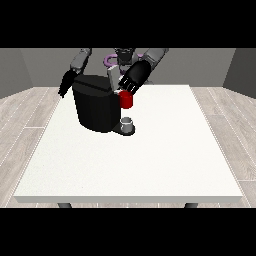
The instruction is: Insert the coffee pod into the coffee machine and close the lid
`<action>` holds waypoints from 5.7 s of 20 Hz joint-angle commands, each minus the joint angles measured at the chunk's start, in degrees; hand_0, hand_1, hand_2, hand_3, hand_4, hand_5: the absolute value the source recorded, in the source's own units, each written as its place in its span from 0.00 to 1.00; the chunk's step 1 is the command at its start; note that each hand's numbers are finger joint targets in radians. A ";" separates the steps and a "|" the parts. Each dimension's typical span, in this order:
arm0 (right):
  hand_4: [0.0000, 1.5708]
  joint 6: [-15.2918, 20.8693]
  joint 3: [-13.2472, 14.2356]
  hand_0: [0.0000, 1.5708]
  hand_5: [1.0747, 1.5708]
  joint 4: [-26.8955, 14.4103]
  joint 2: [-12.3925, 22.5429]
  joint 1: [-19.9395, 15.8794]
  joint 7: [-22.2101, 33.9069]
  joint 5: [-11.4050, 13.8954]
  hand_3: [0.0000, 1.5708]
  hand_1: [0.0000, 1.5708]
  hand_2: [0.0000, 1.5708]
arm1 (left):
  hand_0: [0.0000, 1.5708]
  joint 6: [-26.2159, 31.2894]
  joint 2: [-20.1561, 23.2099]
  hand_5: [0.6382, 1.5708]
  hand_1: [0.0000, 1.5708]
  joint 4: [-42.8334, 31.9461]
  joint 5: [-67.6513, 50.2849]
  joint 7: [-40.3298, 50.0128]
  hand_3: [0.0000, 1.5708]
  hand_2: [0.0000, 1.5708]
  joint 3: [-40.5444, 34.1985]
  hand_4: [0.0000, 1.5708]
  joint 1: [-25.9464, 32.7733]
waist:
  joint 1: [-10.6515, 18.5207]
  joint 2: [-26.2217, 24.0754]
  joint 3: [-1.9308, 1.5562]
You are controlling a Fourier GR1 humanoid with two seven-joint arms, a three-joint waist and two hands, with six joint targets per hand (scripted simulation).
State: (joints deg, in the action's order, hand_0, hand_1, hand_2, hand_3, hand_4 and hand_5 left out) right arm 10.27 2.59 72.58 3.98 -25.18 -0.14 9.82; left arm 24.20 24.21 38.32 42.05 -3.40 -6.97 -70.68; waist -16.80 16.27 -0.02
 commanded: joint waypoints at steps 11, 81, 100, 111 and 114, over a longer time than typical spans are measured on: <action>0.07 -1.63 0.06 0.00 1.00 3.43 1.50 -0.09 3.29 -0.63 0.00 0.00 0.00 | 0.78 -2.71 2.30 1.00 0.78 -2.66 1.06 -2.55 0.76 0.80 -1.13 0.26 0.36 | -2.25 0.25 0.03; 0.00 1.74 3.77 0.00 1.00 -7.62 0.15 5.81 -2.55 -0.97 0.00 0.00 0.00 | 0.00 -10.49 -4.27 1.00 0.00 0.10 9.25 -10.24 0.00 0.05 3.88 0.00 8.05 | 8.61 -9.17 -0.01; 0.00 -6.78 1.25 0.00 1.00 -0.01 0.78 13.75 -0.36 -5.11 0.00 0.00 0.00 | 0.00 -7.37 -23.15 1.00 0.00 -1.81 -17.37 -15.12 0.00 0.00 -14.49 0.28 38.20 | 22.32 -34.71 0.03; 0.00 -10.35 6.83 0.00 1.00 -2.75 7.73 5.97 -0.44 -7.50 0.00 0.00 0.00 | 0.00 -7.38 -24.19 1.00 0.00 9.11 -26.31 -13.39 0.00 0.00 -6.85 0.26 45.67 | 27.35 -29.55 0.00; 0.07 -11.31 7.73 0.00 1.00 -4.58 7.57 4.36 2.27 -9.38 0.00 0.00 0.00 | 0.00 -6.08 -24.19 1.00 0.00 14.22 -30.12 -6.73 0.00 0.00 -6.53 0.25 43.33 | 27.77 -28.92 -0.01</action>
State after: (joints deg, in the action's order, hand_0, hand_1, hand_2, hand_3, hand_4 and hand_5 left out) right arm 0.45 8.03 70.46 10.34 -18.44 1.47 2.76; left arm 18.55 0.31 47.88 15.62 -14.27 -15.71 -26.71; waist 10.12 -14.70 -0.01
